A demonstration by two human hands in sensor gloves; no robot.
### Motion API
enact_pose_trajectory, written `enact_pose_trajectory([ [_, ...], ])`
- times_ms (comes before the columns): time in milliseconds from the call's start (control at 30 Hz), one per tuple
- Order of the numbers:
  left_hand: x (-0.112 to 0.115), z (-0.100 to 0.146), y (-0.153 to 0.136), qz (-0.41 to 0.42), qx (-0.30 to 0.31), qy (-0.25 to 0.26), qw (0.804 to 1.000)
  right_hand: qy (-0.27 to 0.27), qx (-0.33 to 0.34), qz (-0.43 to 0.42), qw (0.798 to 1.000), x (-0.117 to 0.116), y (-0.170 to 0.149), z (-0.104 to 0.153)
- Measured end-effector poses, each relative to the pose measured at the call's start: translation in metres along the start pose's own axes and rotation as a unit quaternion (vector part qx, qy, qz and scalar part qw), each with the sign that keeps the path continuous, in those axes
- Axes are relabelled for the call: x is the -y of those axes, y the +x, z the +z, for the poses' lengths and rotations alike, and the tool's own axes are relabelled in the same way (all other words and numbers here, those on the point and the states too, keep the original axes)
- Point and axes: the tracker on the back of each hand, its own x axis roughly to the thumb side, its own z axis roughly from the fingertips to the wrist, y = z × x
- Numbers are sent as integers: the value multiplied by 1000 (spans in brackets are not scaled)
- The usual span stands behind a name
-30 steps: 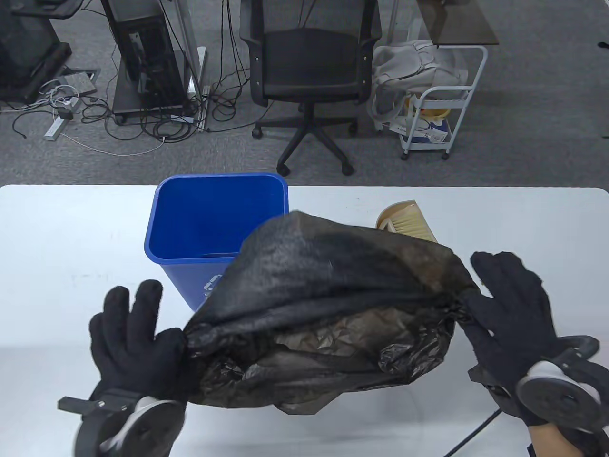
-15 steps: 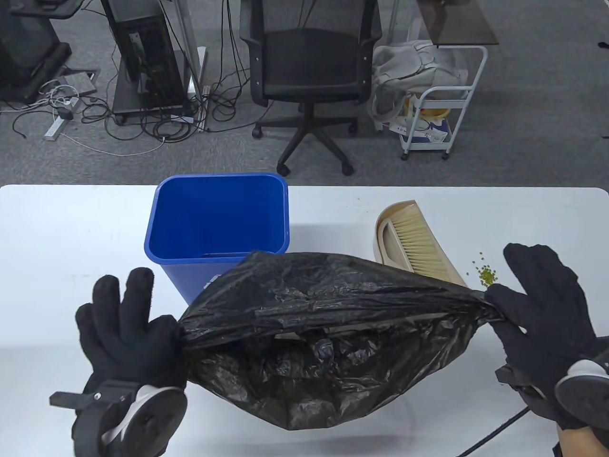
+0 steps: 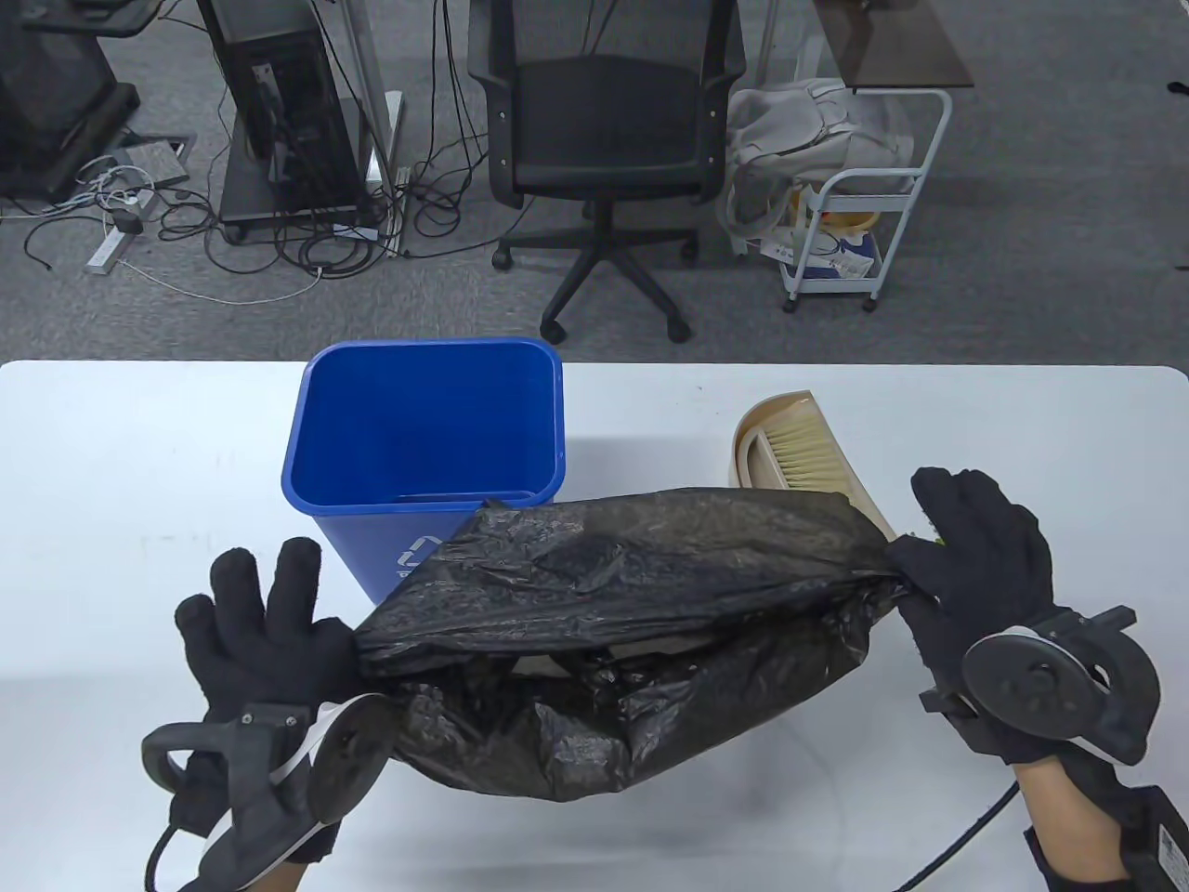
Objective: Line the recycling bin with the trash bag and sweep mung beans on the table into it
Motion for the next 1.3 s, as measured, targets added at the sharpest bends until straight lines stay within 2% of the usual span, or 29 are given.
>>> enact_pose_trajectory([
  [267, -10, -8, -15, 32, -17, 48, 998, -13, -2, -14, 1000, 1, 2, -9],
  [467, -27, -26, -21, 22, -29, 76, 996, -12, -8, -27, 1000, -2, 3, -24],
  [733, -54, -63, -38, 26, -76, 128, 988, -7, -11, -51, 999, -14, 11, -55],
  [1000, -71, -101, -49, 51, -86, 167, 981, -14, -21, -91, 996, -24, 15, -83],
  [1300, -81, -143, -47, 47, -87, 163, 982, 16, -16, -137, 990, -52, 28, -108],
])
